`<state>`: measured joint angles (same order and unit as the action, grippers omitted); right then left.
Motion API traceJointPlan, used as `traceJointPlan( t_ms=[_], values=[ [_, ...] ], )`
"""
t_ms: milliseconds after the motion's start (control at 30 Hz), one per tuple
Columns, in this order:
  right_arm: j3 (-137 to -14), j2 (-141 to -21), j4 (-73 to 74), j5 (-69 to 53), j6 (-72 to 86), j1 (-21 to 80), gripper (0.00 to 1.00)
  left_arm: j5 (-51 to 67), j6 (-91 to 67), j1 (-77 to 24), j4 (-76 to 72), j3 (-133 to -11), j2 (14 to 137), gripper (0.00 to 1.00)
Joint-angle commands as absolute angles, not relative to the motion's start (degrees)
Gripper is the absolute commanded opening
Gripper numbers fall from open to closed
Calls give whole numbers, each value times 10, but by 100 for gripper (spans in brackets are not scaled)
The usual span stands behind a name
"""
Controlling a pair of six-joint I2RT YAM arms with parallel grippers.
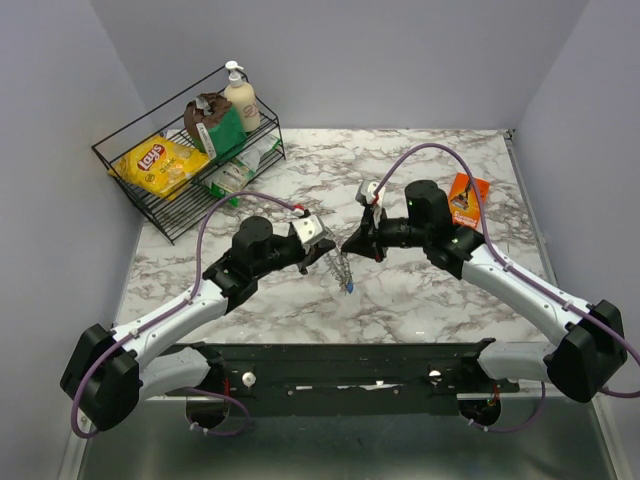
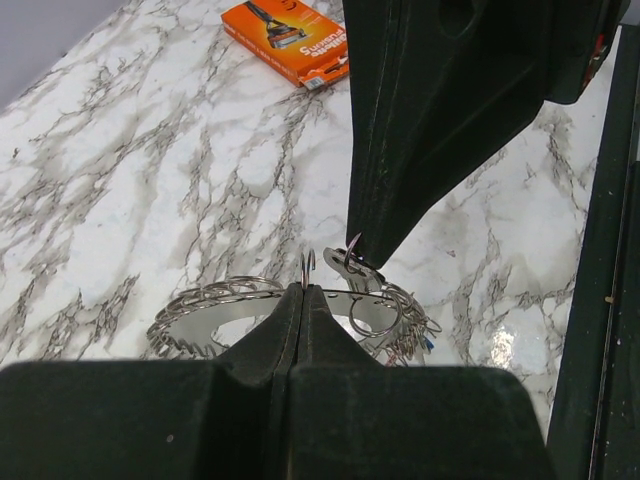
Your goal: Put the keys on the keyring
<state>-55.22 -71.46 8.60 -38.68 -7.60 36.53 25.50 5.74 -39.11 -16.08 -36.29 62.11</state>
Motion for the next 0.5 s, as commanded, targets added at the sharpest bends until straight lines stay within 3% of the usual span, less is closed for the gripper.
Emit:
traceJointPlan(
  t_ms=[0,467],
  values=[
    [-575,-722,77,-396,-81,366,0,267,53,-393,-180,-389,620,0],
    [-584,-734,77,-371,-81,367,0,288,50,-393,-167,-396,627,0]
  ],
)
